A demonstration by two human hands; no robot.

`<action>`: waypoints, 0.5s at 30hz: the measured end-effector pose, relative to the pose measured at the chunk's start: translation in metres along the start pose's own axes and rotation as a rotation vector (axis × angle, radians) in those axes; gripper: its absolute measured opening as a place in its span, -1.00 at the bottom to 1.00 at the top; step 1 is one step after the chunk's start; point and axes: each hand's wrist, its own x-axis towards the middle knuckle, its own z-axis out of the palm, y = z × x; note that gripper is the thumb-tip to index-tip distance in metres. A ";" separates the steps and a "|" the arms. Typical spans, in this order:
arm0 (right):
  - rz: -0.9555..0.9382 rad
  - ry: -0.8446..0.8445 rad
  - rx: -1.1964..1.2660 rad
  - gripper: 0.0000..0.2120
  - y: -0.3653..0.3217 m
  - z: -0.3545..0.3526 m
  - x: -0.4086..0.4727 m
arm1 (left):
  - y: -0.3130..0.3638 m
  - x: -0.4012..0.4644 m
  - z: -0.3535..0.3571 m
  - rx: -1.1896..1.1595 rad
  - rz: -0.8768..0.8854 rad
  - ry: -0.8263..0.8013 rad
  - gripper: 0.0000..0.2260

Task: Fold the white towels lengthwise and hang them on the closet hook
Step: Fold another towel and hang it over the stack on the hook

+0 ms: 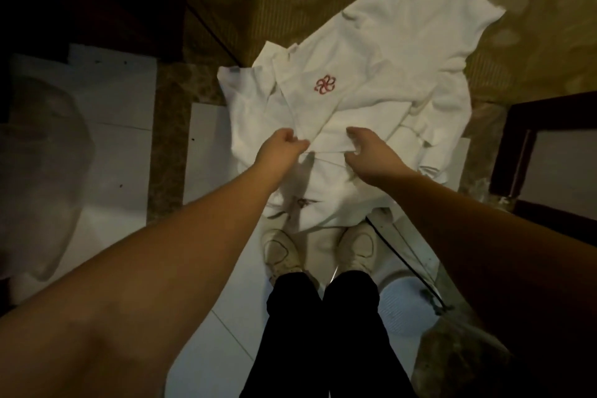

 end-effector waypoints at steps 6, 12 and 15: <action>0.008 -0.100 0.034 -0.38 0.007 0.016 0.015 | 0.004 0.030 0.024 -0.330 -0.155 -0.012 -0.46; -0.008 -0.096 0.058 -0.52 0.001 -0.006 -0.009 | -0.004 -0.018 0.020 -0.183 -0.083 -0.077 -0.55; -0.034 -0.048 0.137 -0.64 -0.008 -0.019 -0.032 | -0.011 -0.052 0.002 -0.107 -0.041 -0.062 -0.52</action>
